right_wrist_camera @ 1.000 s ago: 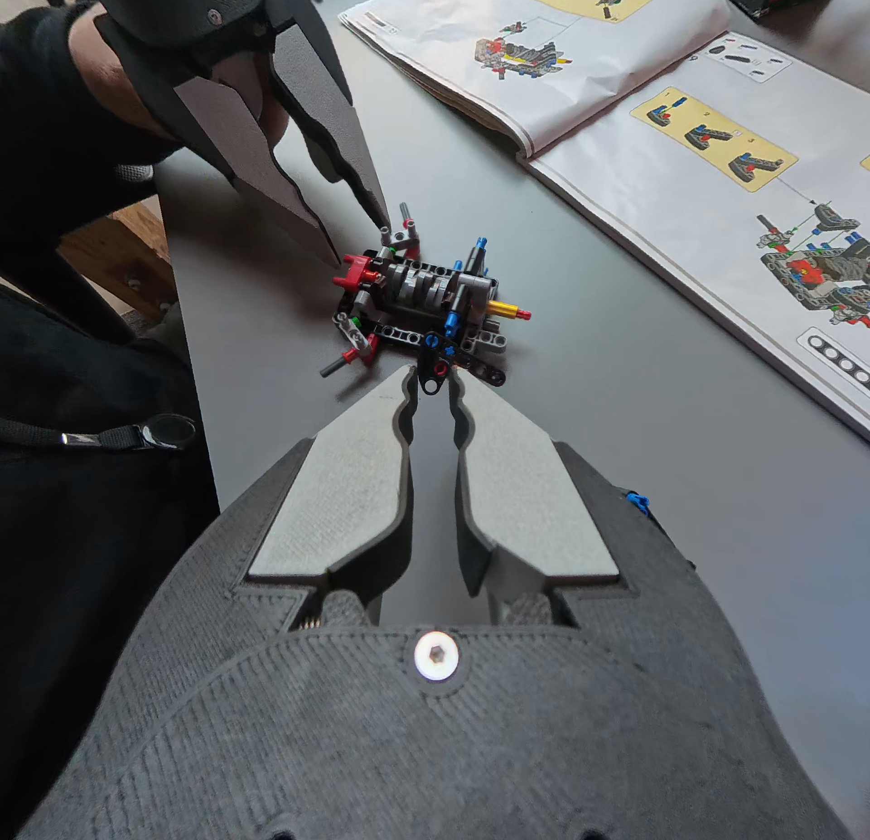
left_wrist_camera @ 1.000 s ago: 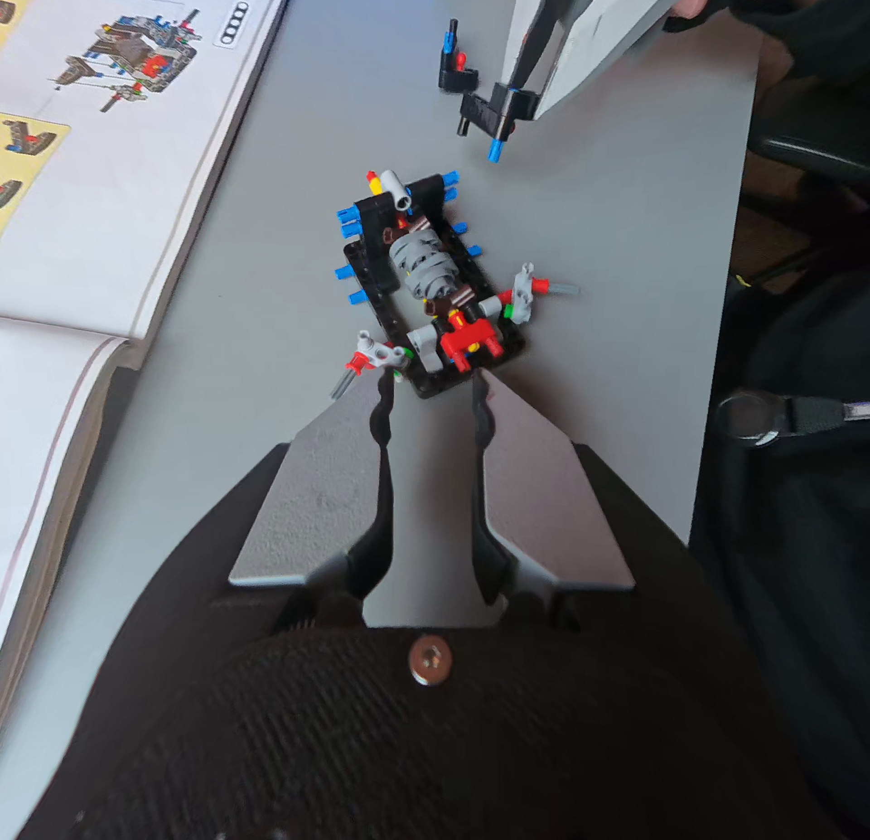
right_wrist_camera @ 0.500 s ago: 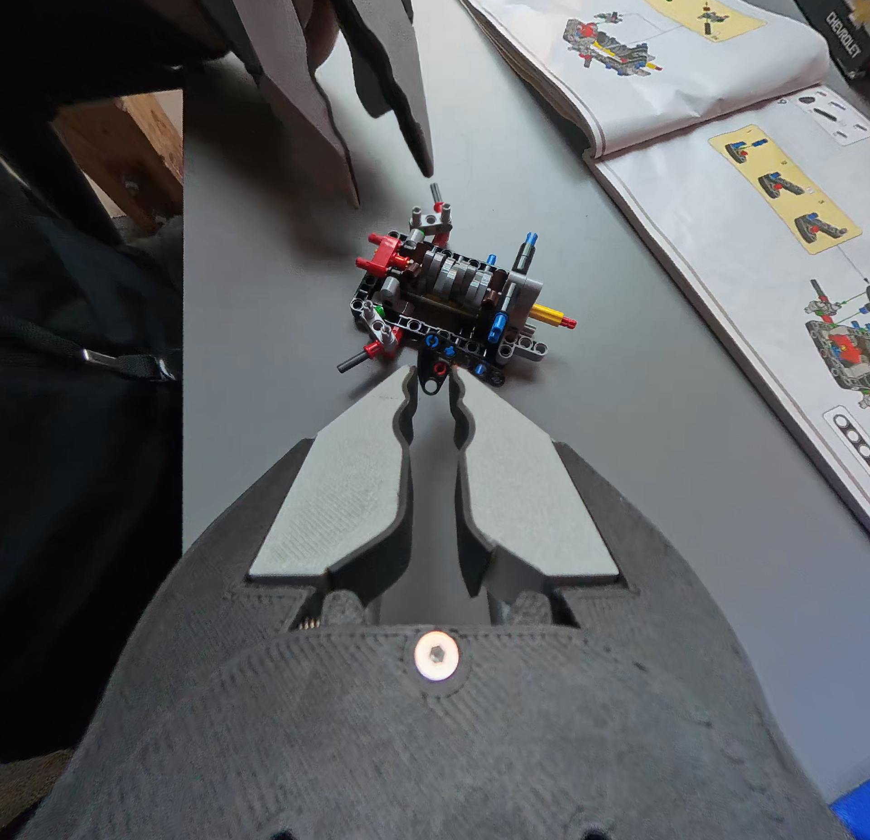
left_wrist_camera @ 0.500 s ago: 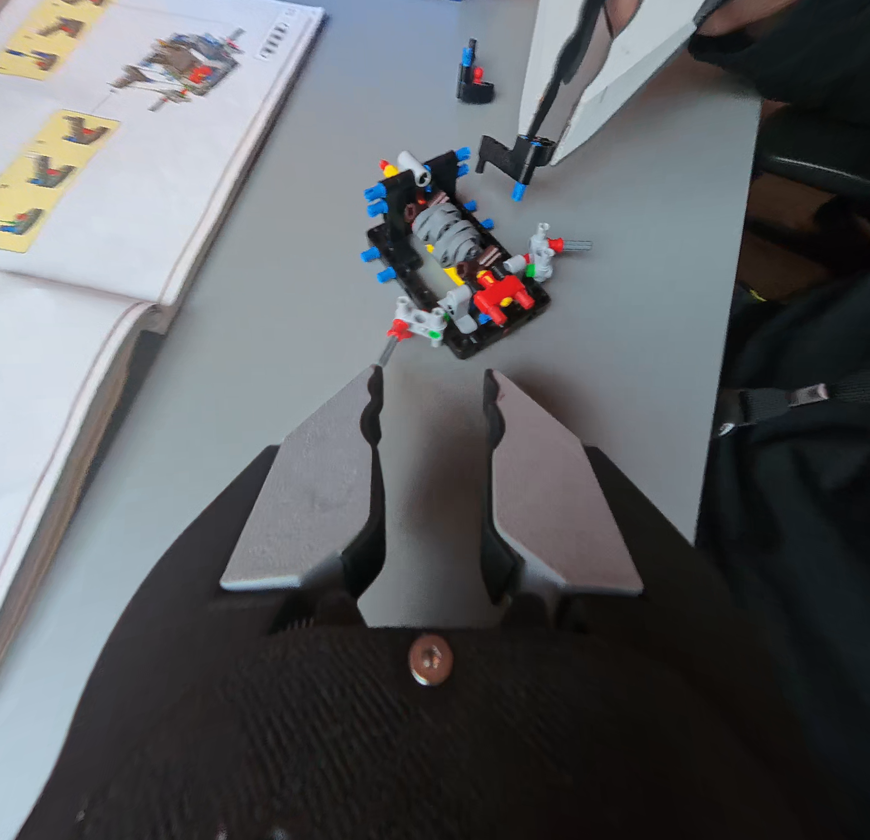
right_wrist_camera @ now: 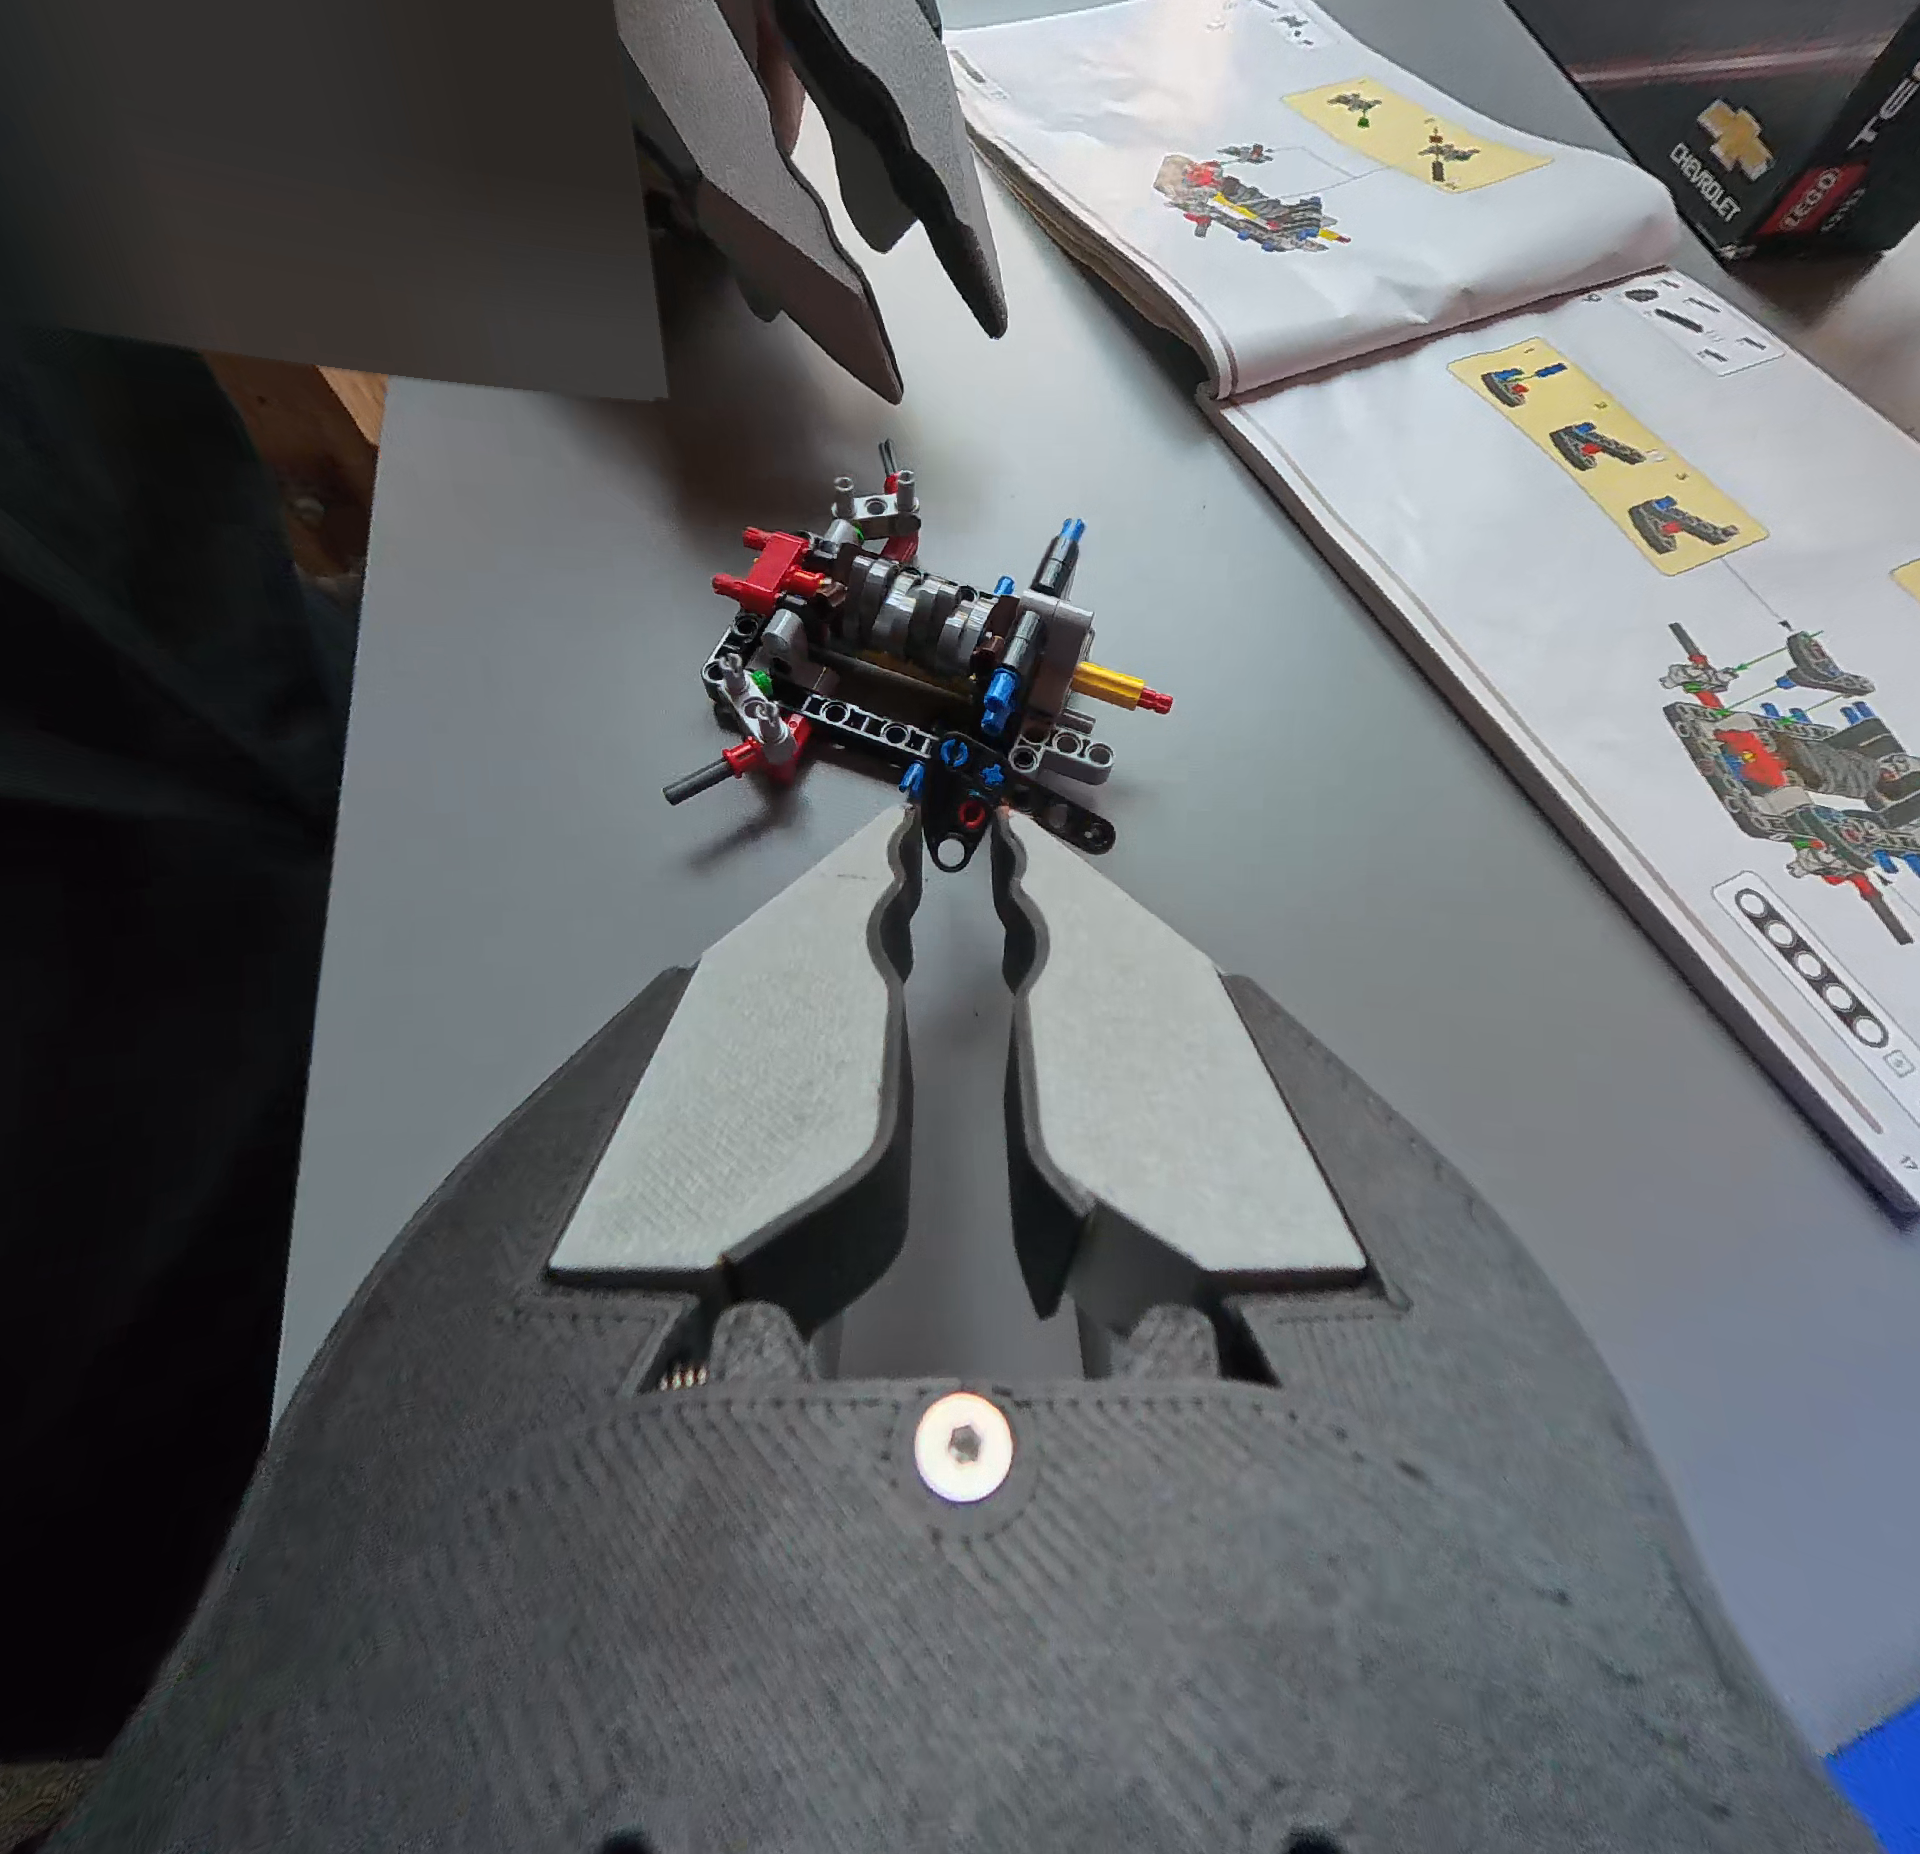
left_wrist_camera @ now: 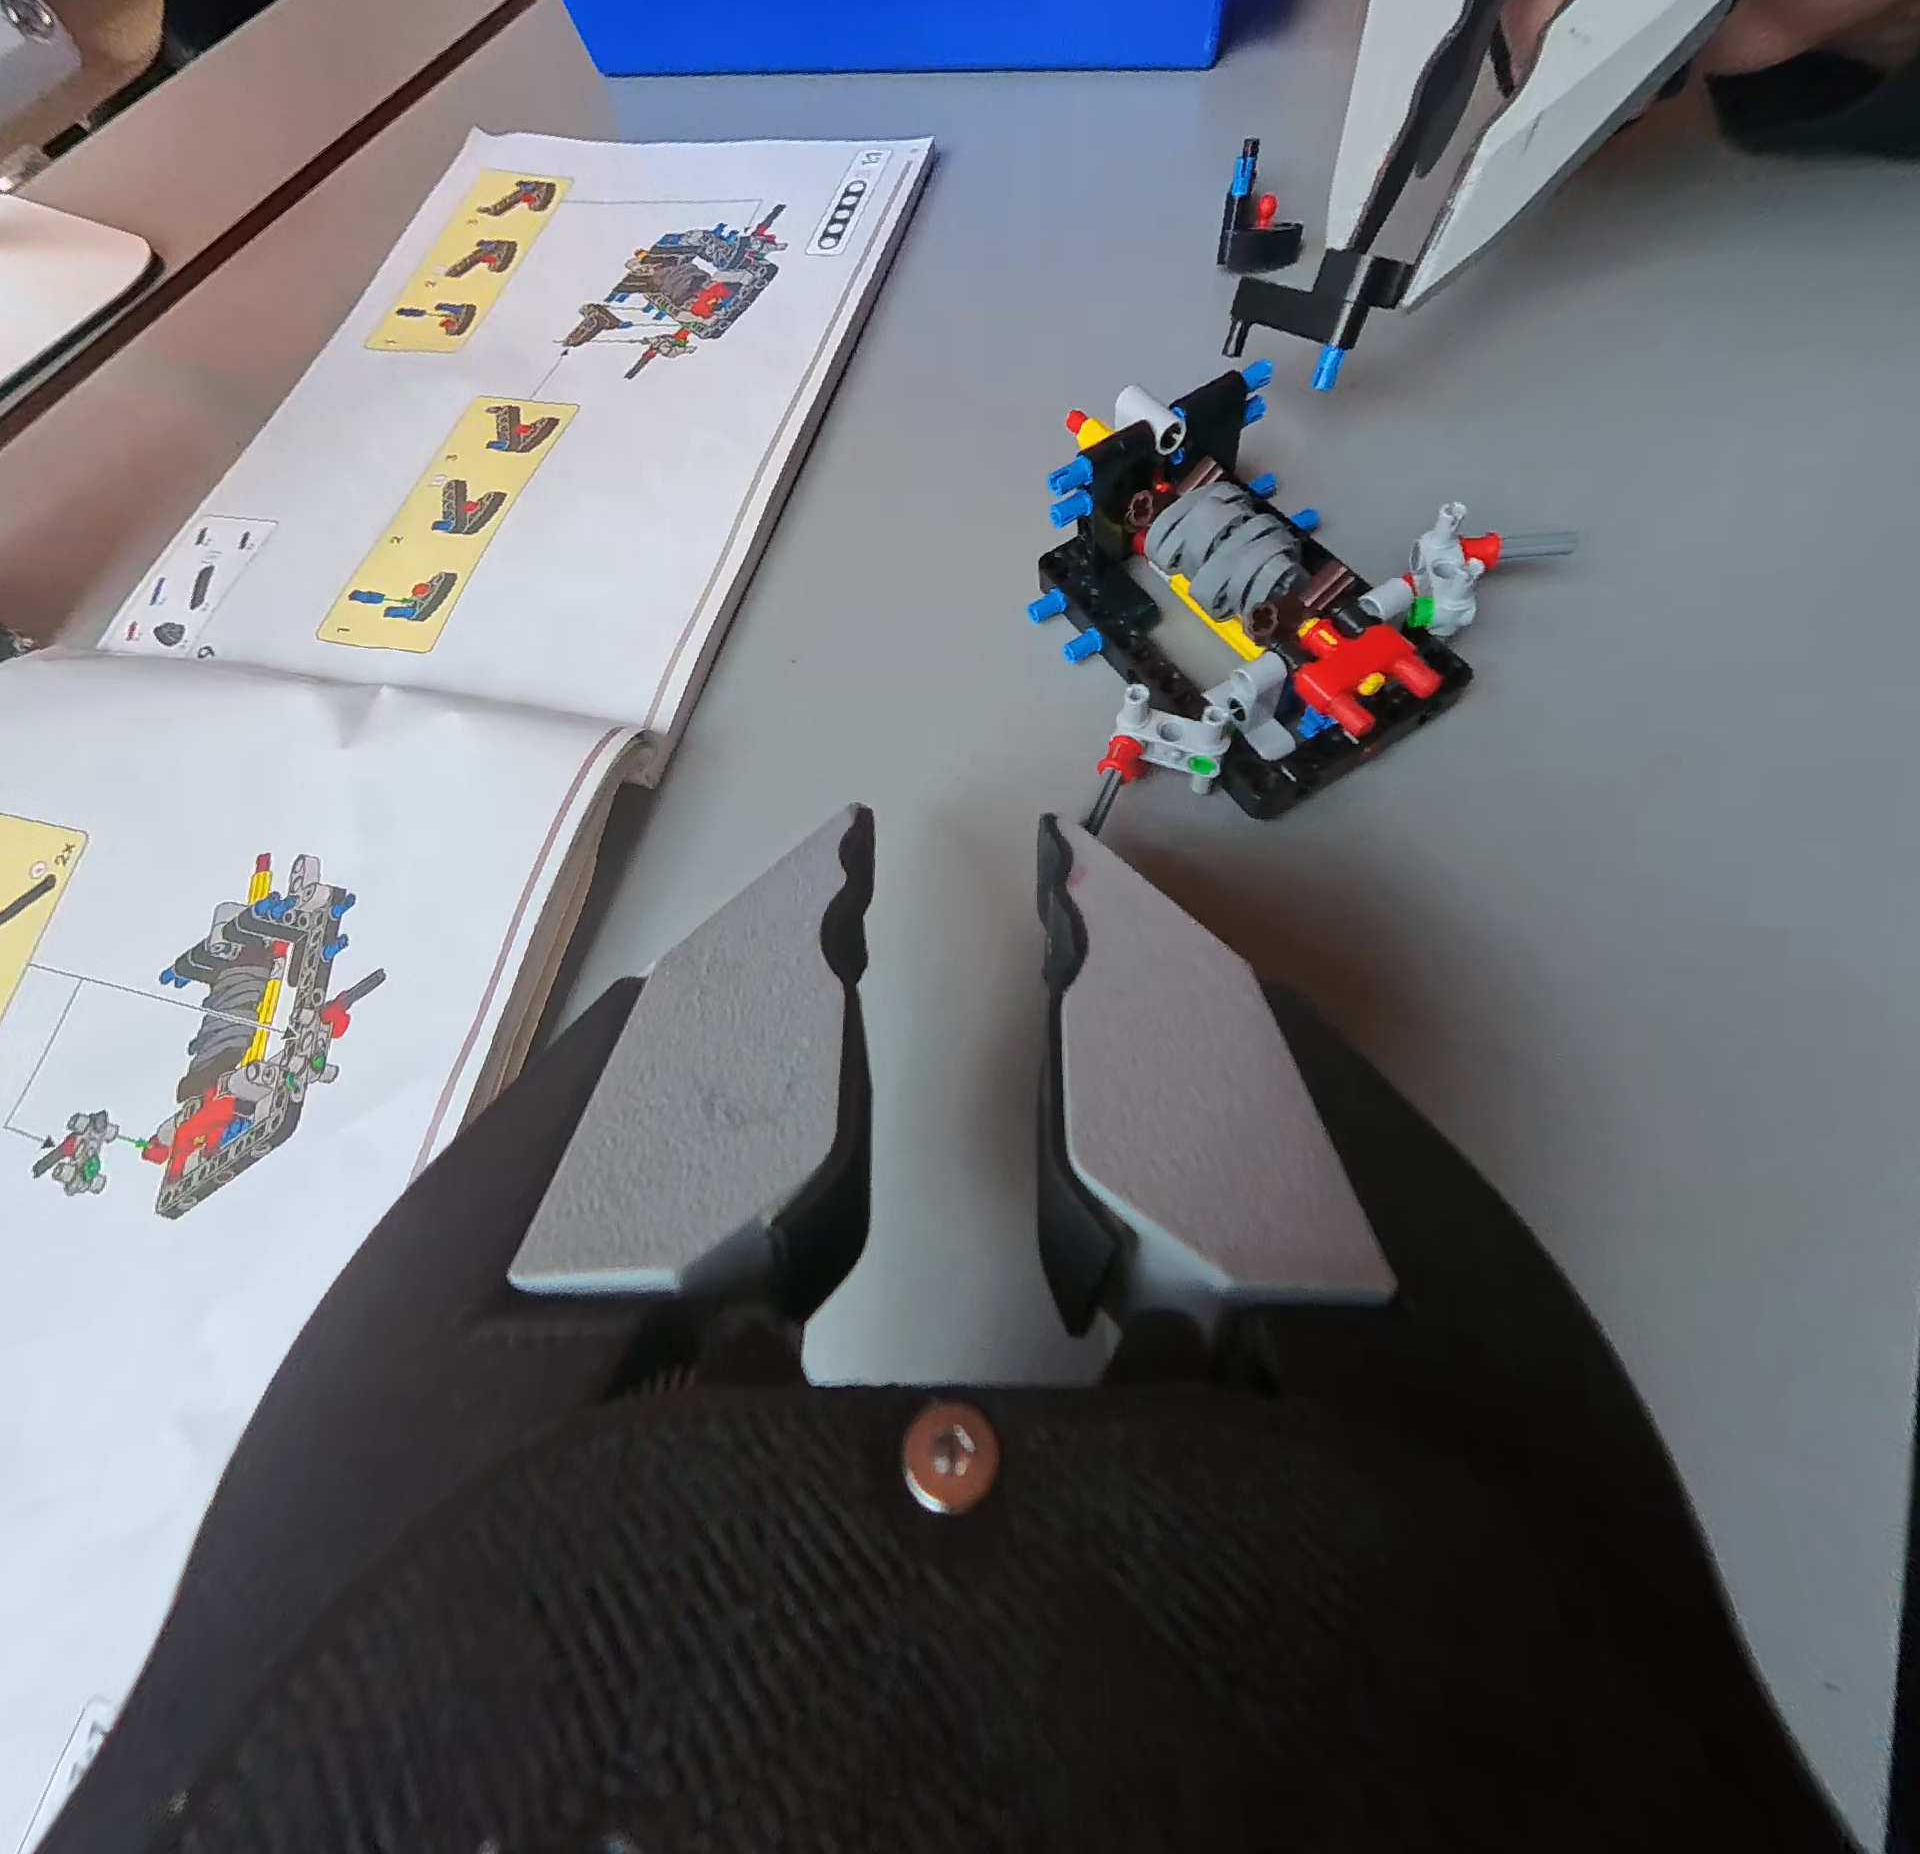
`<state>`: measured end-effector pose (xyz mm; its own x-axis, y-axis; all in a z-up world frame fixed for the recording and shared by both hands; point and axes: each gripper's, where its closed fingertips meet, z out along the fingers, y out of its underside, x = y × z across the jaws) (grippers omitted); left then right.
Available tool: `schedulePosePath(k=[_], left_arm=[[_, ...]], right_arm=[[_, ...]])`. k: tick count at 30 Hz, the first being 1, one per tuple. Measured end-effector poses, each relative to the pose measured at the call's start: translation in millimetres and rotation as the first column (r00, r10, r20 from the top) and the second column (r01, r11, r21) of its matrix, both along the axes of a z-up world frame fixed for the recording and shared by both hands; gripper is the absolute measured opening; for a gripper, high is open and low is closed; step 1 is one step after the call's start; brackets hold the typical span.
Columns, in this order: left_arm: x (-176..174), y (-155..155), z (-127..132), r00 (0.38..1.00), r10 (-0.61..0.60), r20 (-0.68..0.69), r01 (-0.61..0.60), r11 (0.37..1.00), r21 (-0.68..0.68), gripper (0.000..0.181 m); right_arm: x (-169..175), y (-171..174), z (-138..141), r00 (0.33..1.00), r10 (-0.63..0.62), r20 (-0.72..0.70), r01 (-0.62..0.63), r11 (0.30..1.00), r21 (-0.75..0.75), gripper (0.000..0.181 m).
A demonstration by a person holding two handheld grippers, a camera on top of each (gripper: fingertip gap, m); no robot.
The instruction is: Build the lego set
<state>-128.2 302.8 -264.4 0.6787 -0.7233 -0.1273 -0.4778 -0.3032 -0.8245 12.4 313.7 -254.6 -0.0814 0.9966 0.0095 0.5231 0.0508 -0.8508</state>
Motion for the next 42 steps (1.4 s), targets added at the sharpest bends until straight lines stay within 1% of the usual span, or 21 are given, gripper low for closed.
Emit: schedulePosePath(k=[3, 9, 13, 16, 19, 24, 29, 33, 35, 37, 40, 42], left_arm=[[2, 0, 1, 1.000, -0.012, 0.001, 0.012, 1.000, 0.006, 0.027], [3, -1, -3, 0.999, -0.016, -0.045, 0.017, 1.000, 0.014, 0.026], [5, -2, -4, 0.998, -0.033, -0.050, 0.033, 0.999, 0.010, 0.027], [14, -9, -3, 0.996, -0.084, -0.035, 0.084, 0.996, 0.006, 0.031], [23, -15, -8, 0.989, -0.134, -0.066, 0.133, 0.991, -0.006, 0.034], [36, -25, -7, 0.979, -0.191, -0.074, 0.193, 0.981, 0.009, 0.033], [40, -27, -12, 0.973, -0.209, -0.094, 0.209, 0.978, -0.012, 0.032], [39, -26, -10, 0.976, -0.200, -0.082, 0.201, 0.980, -0.005, 0.030], [39, -25, -11, 0.978, -0.195, -0.079, 0.194, 0.981, -0.016, 0.028], [39, -26, -9, 0.977, -0.204, -0.065, 0.203, 0.979, -0.019, 0.028], [39, -27, -7, 0.977, -0.208, -0.053, 0.208, 0.978, -0.009, 0.027], [39, -27, -7, 0.977, -0.208, -0.050, 0.208, 0.978, -0.007, 0.027]], right_arm=[[1, 1, 0, 1.000, -0.006, -0.005, 0.005, 1.000, -0.025, 0.010], [0, 3, -1, 1.000, -0.016, -0.003, 0.016, 0.998, -0.058, 0.010], [1, 2, -2, 0.999, -0.029, 0.040, 0.031, 0.998, -0.063, 0.009], [1, -4, -1, 0.996, -0.028, 0.081, 0.031, 0.999, -0.035, 0.009], [0, -11, 1, 0.992, -0.025, 0.125, 0.025, 1.000, 0.003, 0.009], [-1, -19, 1, 0.982, -0.016, 0.186, 0.009, 0.999, 0.042, 0.009], [-8, -30, 10, 0.983, 0.036, 0.178, -0.044, 0.998, 0.043, 0.009], [-14, -31, 6, 0.979, 0.060, 0.195, -0.069, 0.997, 0.043, 0.009], [-16, -32, 3, 0.980, 0.083, 0.181, -0.096, 0.994, 0.061, 0.009], [-15, -27, 1, 0.988, 0.074, 0.135, -0.088, 0.991, 0.100, 0.009], [-11, -41, 8, 0.988, 0.155, 0.011, -0.155, 0.981, 0.117, 0.010], [-8, -43, 12, 0.985, 0.164, -0.052, -0.155, 0.977, 0.147, 0.010]])
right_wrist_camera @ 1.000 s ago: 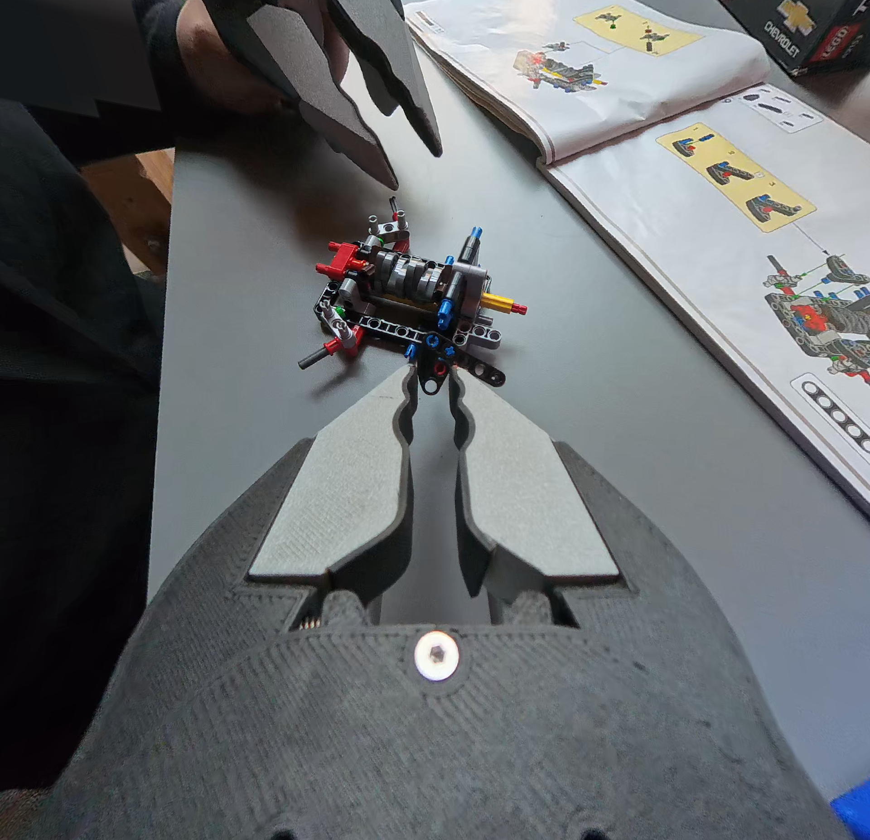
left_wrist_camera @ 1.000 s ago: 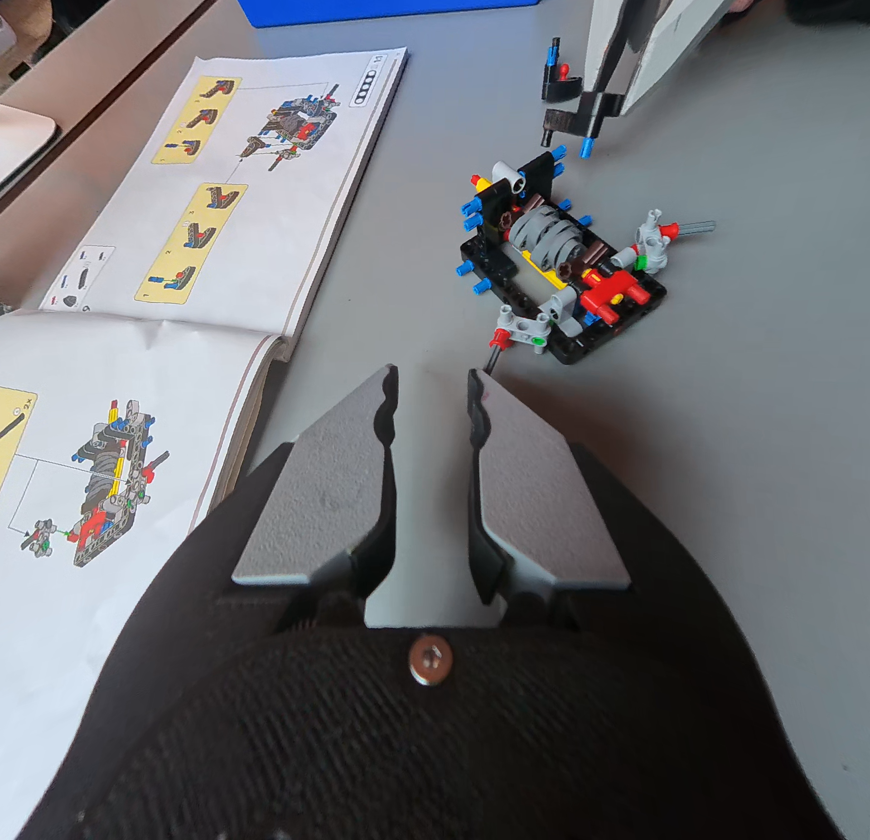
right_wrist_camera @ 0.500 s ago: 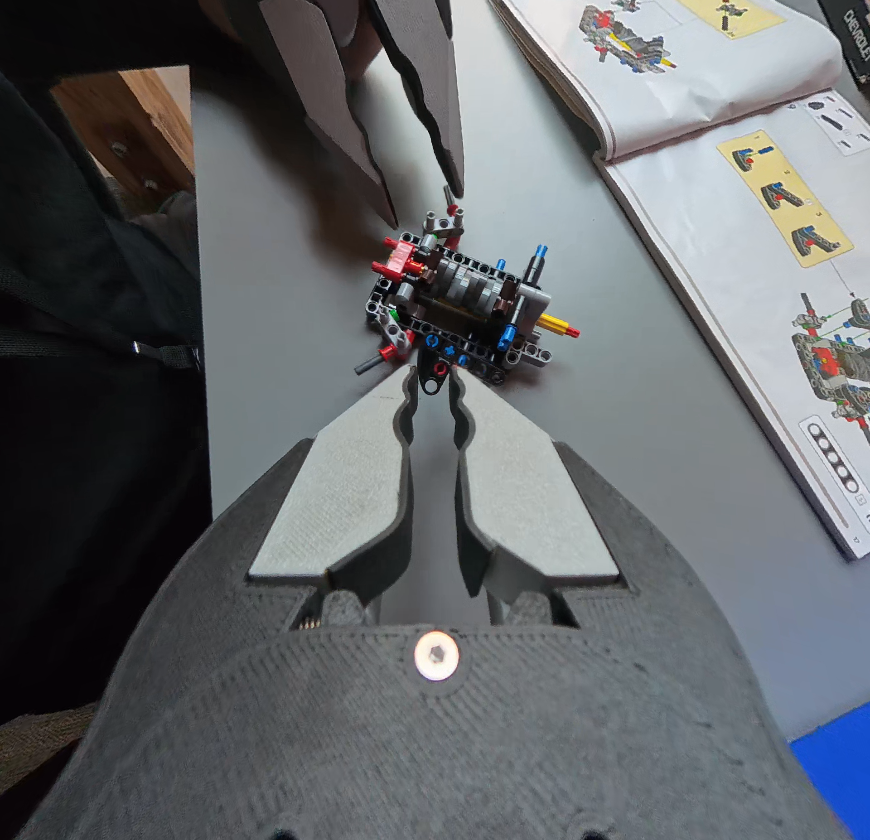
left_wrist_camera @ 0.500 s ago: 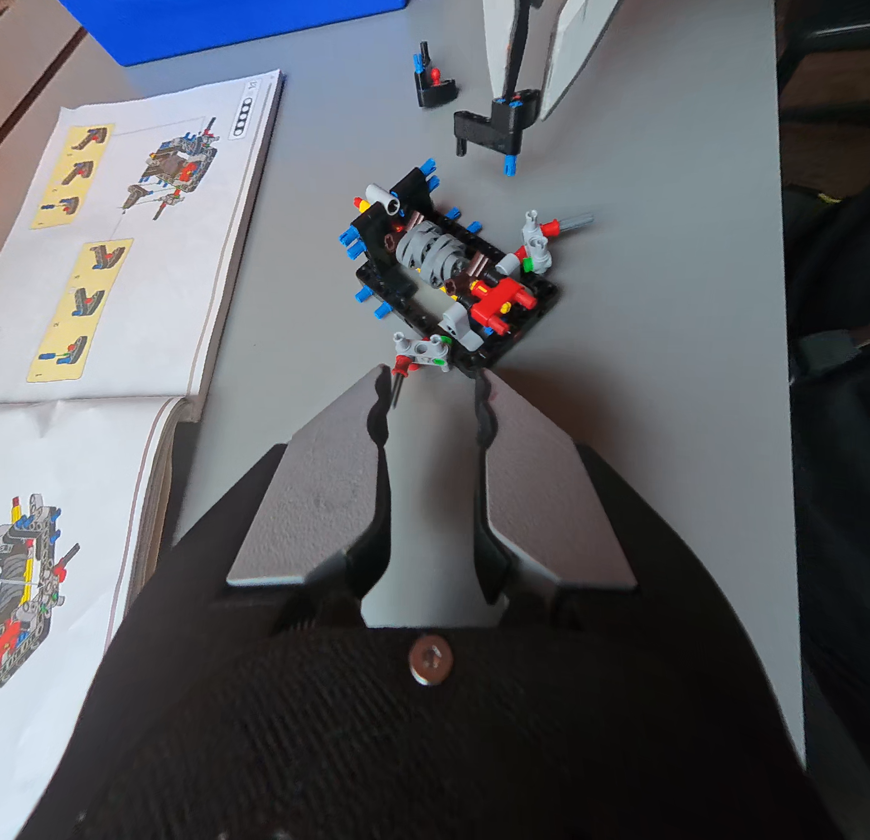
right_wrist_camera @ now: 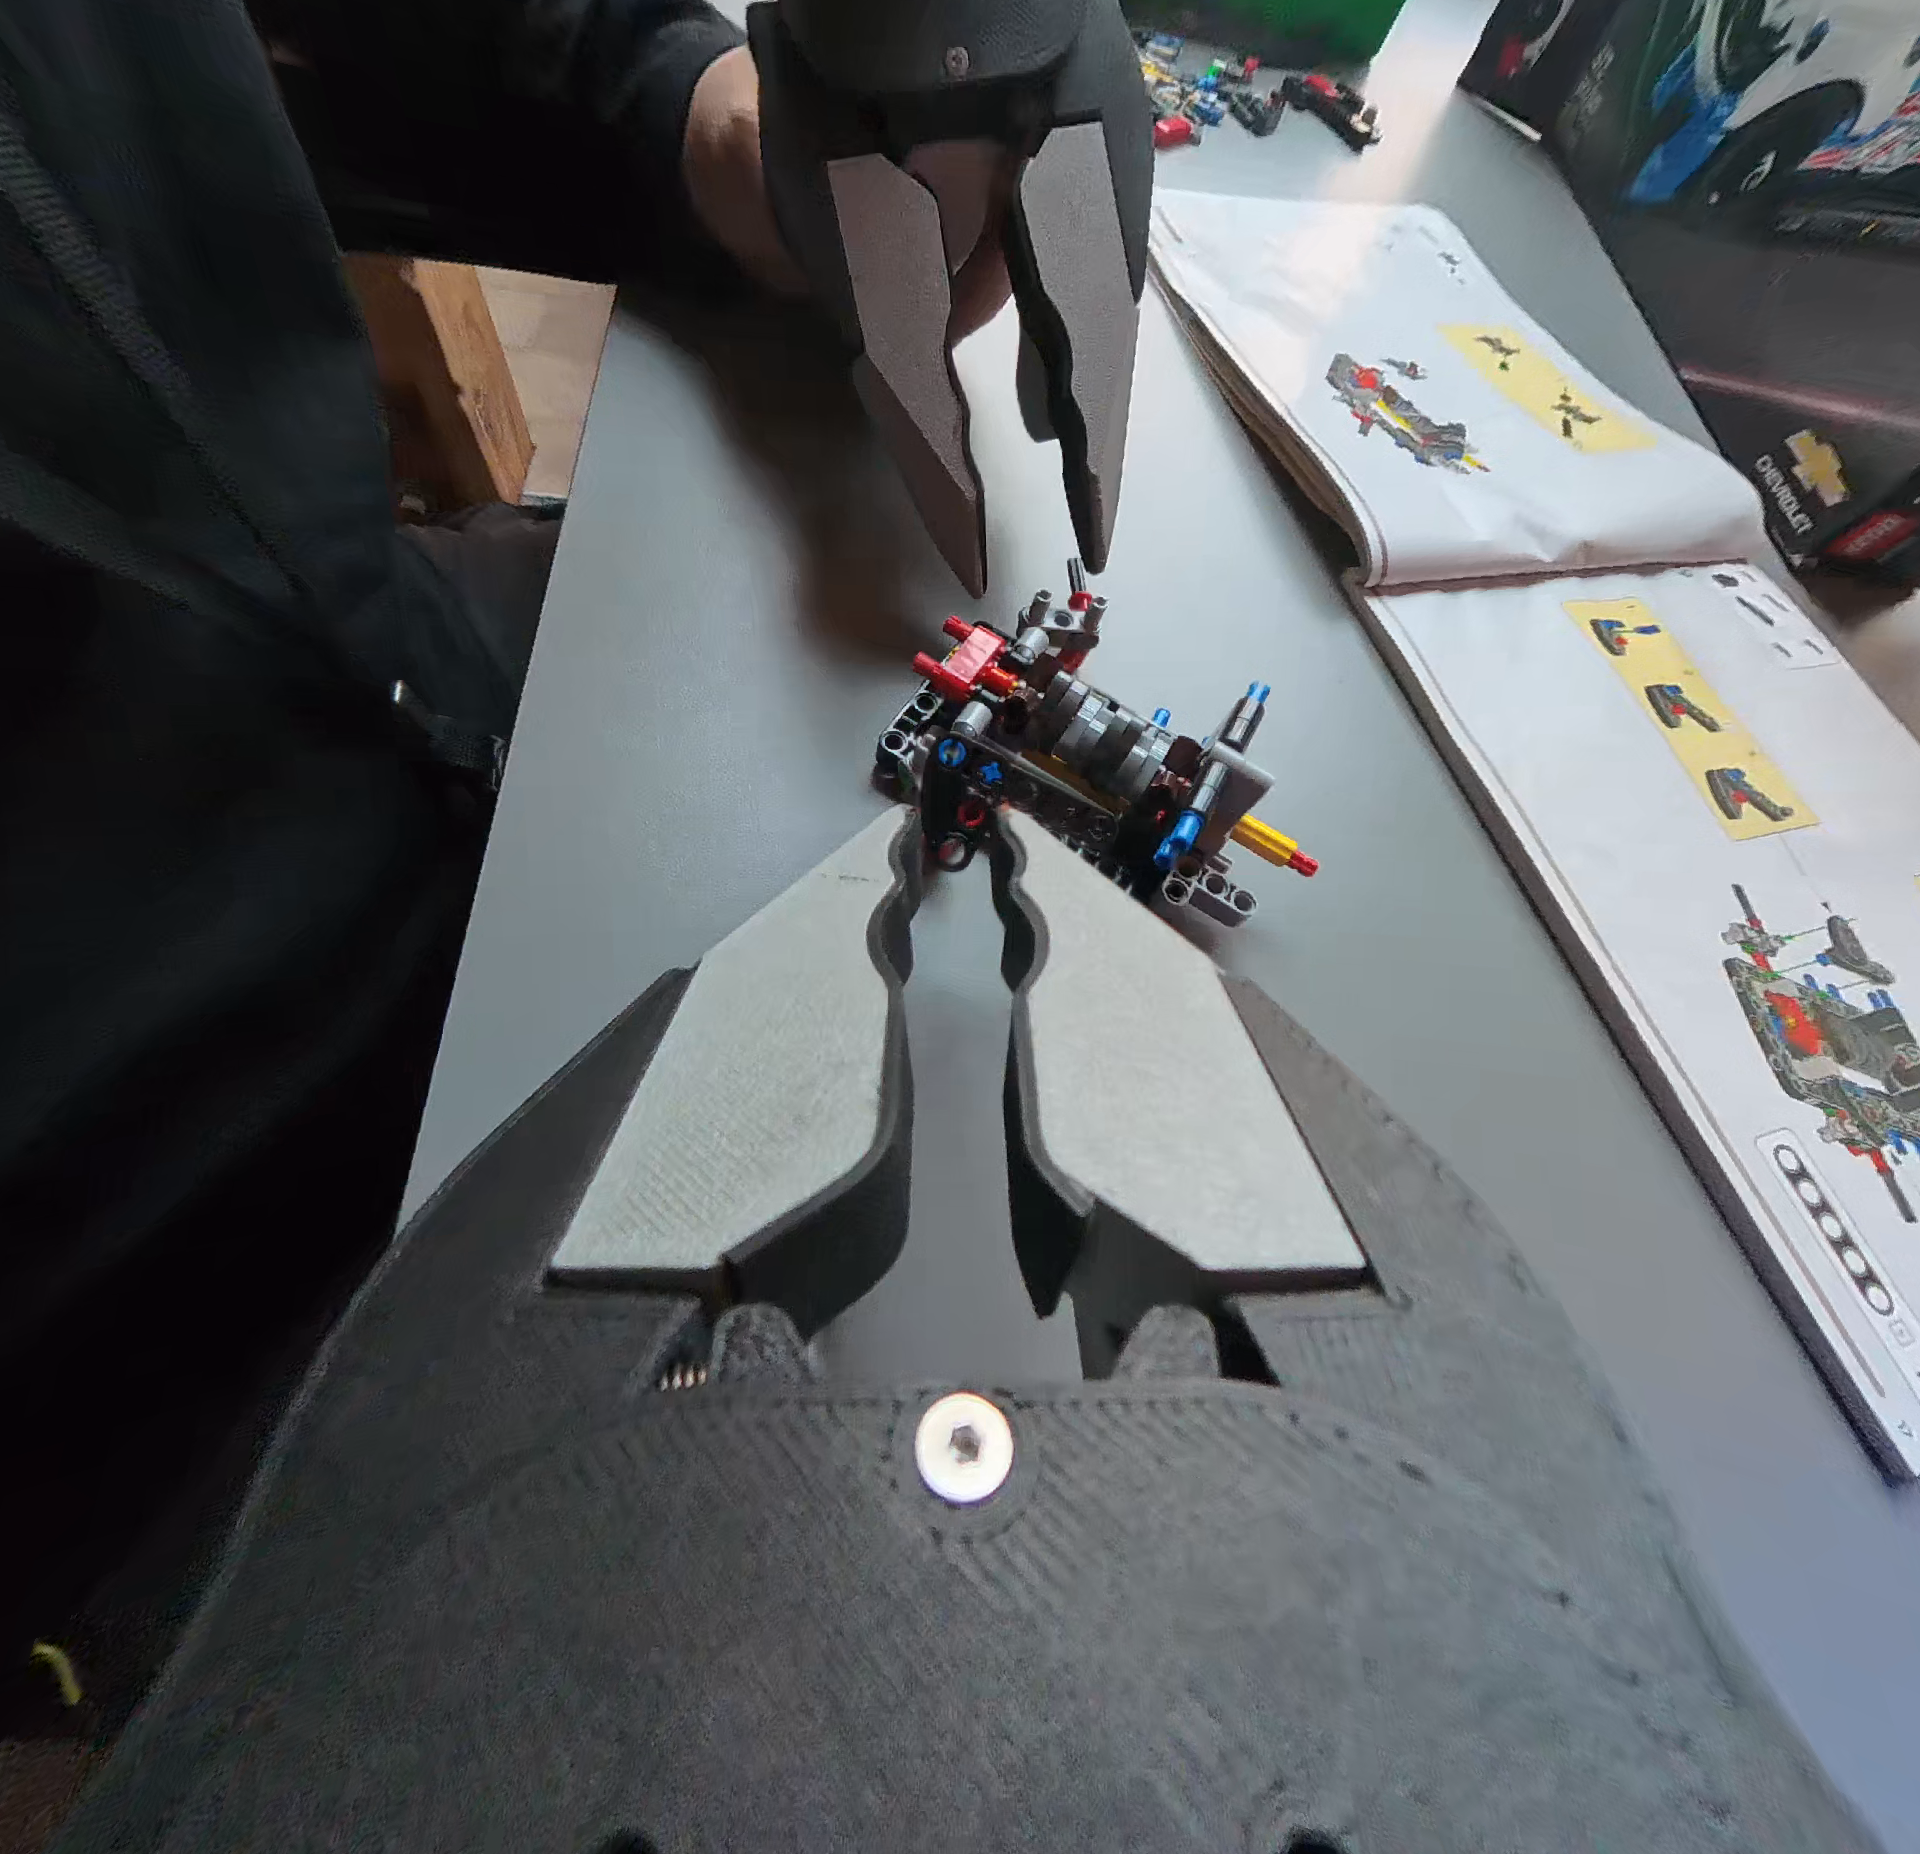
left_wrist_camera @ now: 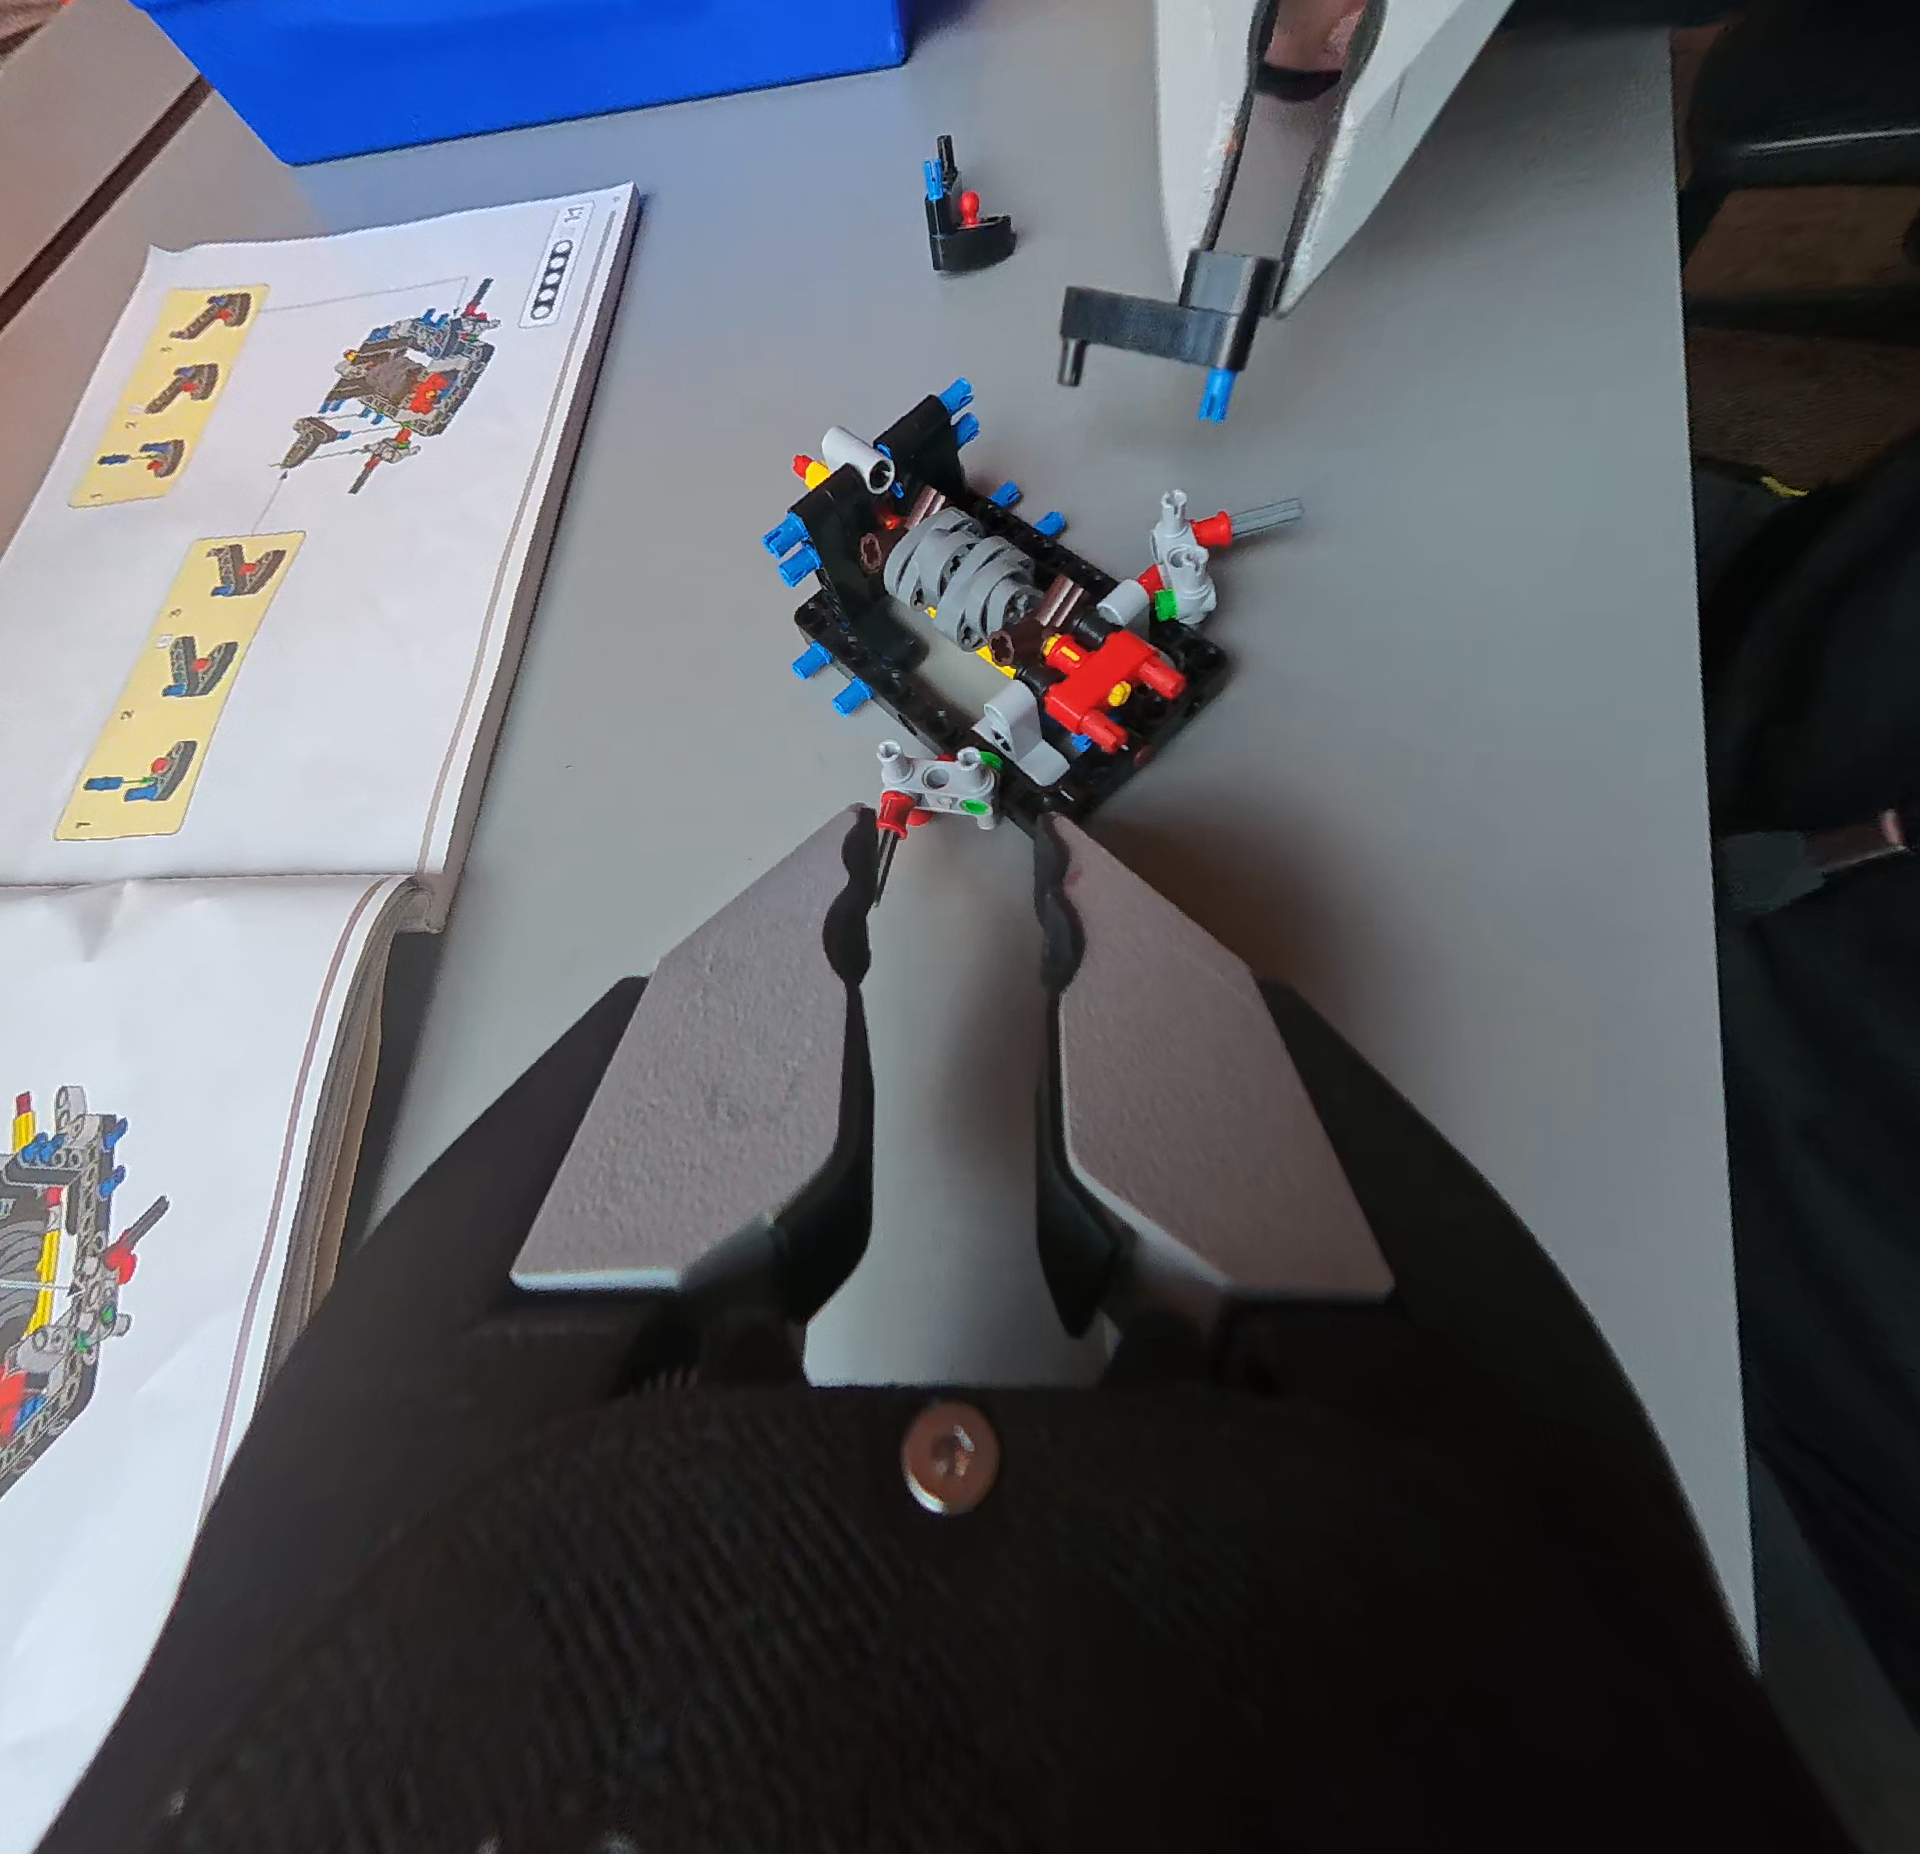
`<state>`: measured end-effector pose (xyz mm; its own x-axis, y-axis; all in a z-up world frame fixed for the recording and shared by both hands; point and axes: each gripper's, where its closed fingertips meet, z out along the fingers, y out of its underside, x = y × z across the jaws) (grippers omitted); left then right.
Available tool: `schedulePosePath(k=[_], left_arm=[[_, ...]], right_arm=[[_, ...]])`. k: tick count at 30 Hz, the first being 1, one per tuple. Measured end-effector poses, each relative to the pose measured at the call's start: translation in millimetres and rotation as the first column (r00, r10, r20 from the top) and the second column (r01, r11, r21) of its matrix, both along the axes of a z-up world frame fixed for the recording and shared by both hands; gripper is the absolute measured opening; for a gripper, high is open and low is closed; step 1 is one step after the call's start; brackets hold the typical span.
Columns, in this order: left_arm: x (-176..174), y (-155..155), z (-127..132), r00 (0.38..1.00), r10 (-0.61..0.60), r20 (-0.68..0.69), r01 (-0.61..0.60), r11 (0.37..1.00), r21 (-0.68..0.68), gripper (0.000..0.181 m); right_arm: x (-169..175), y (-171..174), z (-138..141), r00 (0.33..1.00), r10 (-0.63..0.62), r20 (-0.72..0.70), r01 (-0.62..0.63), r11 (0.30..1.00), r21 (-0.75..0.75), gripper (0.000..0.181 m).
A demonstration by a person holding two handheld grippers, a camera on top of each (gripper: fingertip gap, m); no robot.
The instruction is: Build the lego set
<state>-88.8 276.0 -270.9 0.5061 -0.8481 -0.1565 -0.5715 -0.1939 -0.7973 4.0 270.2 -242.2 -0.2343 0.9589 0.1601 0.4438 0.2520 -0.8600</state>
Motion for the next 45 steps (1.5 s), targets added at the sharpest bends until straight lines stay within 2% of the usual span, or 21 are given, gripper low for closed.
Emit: schedulePosePath(k=[4, 8, 12, 17, 21, 28, 36, 45], left_arm=[[0, 0, 1, 1.000, -0.003, 0.019, 0.003, 1.000, -0.013, 0.027], [-2, 1, 6, 0.996, 0.008, 0.084, -0.003, 0.998, -0.060, 0.027], [-5, 1, 13, 0.984, 0.011, 0.175, 0.010, 0.993, -0.119, 0.026], [-6, 0, 14, 0.978, 0.014, 0.209, 0.022, 0.986, -0.165, 0.027], [-5, -1, 10, 0.985, 0.007, 0.174, 0.019, 0.988, -0.152, 0.024], [-3, -1, 2, 0.995, 0.008, 0.100, 0.006, 0.990, -0.142, 0.022], [-2, -2, -2, 0.997, 0.005, 0.072, 0.006, 0.990, -0.144, 0.018], [-1, -4, -4, 0.998, -0.005, 0.066, 0.015, 0.988, -0.152, 0.018]], right_arm=[[5, 3, 2, 0.999, -0.006, -0.045, 0.003, 0.998, -0.055, 0.010], [6, 6, 15, 0.987, 0.000, -0.160, -0.013, 0.997, -0.080, 0.009], [8, 10, 24, 0.978, -0.010, -0.209, -0.034, 0.978, -0.204, 0.009], [-2, 13, 13, 0.997, -0.058, -0.058, 0.037, 0.952, -0.303, 0.009], [-11, 15, 2, 0.991, -0.118, 0.063, 0.128, 0.971, -0.200, 0.009], [-16, 12, -13, 0.967, -0.154, 0.201, 0.186, 0.971, -0.153, 0.009], [-21, 12, -28, 0.916, -0.193, 0.352, 0.202, 0.979, 0.013, 0.009], [-20, 11, -30, 0.861, -0.192, 0.471, 0.169, 0.981, 0.091, 0.009]])
